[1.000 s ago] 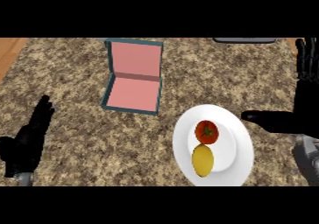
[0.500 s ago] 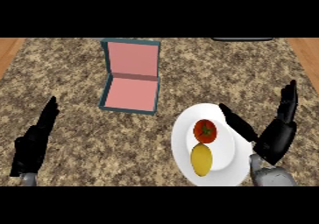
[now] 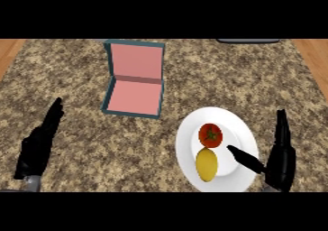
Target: Pick the tomato from the plate and place it in the cardboard box
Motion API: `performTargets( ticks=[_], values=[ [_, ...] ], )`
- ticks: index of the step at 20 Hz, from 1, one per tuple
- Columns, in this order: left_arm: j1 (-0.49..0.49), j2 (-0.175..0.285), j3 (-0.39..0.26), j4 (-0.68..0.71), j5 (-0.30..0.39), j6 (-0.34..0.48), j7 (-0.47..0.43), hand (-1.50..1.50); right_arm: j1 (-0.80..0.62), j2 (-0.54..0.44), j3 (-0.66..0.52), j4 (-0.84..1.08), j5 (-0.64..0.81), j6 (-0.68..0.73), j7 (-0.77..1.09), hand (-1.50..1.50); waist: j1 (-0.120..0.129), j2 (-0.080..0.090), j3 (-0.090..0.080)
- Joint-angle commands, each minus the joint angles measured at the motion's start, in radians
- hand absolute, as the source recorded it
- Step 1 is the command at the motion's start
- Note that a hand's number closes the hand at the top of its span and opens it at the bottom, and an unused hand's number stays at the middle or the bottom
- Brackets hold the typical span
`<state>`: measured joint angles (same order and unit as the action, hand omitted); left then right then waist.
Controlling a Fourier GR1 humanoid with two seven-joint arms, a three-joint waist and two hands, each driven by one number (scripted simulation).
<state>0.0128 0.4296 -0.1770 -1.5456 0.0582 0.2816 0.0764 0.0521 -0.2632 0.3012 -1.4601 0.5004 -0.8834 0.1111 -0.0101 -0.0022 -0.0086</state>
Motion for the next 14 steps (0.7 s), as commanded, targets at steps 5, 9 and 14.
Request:
performTargets(
  ticks=[5,9,14],
  values=[
    [0.008,0.001,-0.018,-0.005,-0.020,-0.006,0.000,0.00,0.019,-0.111,0.130,-0.071,0.192,0.383,0.451,-1.50,0.015,-0.003,-0.004],
    [-0.003,-0.013,-0.019,-0.029,-0.021,0.004,0.035,0.00,-0.064,-0.045,0.210,-0.205,0.266,0.577,0.747,-1.50,0.016,-0.004,0.002],
    [0.047,-0.068,-0.032,0.041,-0.042,0.007,-0.076,0.00,-0.159,0.078,0.270,-0.300,0.410,0.725,1.059,-1.50,0.012,-0.001,0.006]
  ],
)
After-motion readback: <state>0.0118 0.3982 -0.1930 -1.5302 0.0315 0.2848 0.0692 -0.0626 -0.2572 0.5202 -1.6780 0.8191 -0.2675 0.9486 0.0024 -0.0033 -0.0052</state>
